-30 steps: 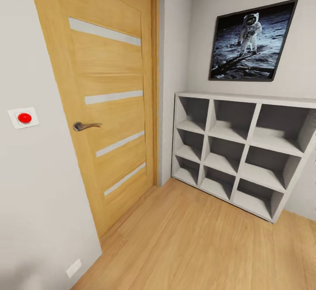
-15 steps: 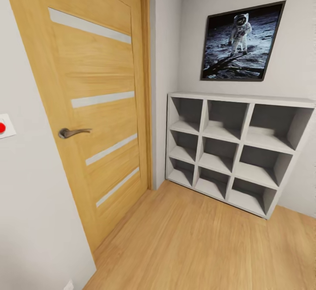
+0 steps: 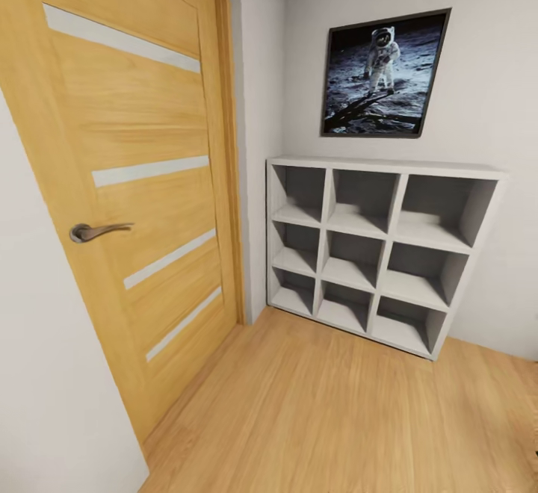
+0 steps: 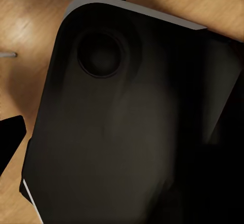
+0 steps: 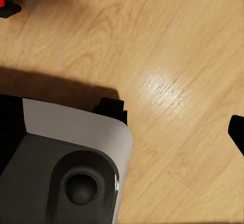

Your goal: Attach the digital camera to the camera tripod in the bedroom.

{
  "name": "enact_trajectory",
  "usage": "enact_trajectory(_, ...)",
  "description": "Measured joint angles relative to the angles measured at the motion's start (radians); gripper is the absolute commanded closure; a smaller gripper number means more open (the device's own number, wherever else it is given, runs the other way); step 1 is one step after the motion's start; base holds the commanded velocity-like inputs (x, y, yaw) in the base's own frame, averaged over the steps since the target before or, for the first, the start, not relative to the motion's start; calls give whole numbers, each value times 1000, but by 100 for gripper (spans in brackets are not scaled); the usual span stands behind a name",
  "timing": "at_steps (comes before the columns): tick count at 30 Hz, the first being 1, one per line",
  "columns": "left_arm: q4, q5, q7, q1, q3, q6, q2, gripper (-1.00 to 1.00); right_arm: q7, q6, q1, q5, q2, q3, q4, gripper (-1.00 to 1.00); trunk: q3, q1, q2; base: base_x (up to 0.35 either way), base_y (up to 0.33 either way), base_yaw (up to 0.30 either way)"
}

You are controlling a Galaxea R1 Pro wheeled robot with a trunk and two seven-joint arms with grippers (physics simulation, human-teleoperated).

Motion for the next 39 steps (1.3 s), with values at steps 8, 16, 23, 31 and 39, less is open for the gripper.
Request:
enact_trajectory(8, 0, 0, 0, 0, 1, 0, 0, -100, 0, 0, 0, 0, 0, 0, 0, -100, 0, 0, 0, 0, 1, -181)
enact_trajectory(16, 0, 0, 0, 0, 0, 1, 0, -100, 0, 0, 0, 0, 0, 0, 0, -100, 0, 0, 0, 0, 0, -181)
enact_trajectory(23, 0, 0, 0, 0, -1, 1, 0, -100, 0, 0, 0, 0, 0, 0, 0, -100, 0, 0, 0, 0, 0, -181)
enact_trajectory(31, 0, 0, 0, 0, -2, 2, 0, -100, 0, 0, 0, 0, 0, 0, 0, -100, 0, 0, 0, 0, 0, -181)
enact_trajectory(39, 0, 0, 0, 0, -1, 2, 0, -100, 0, 1, 0, -1, 0, -1, 0, -100, 0, 0, 0, 0, 0, -178)
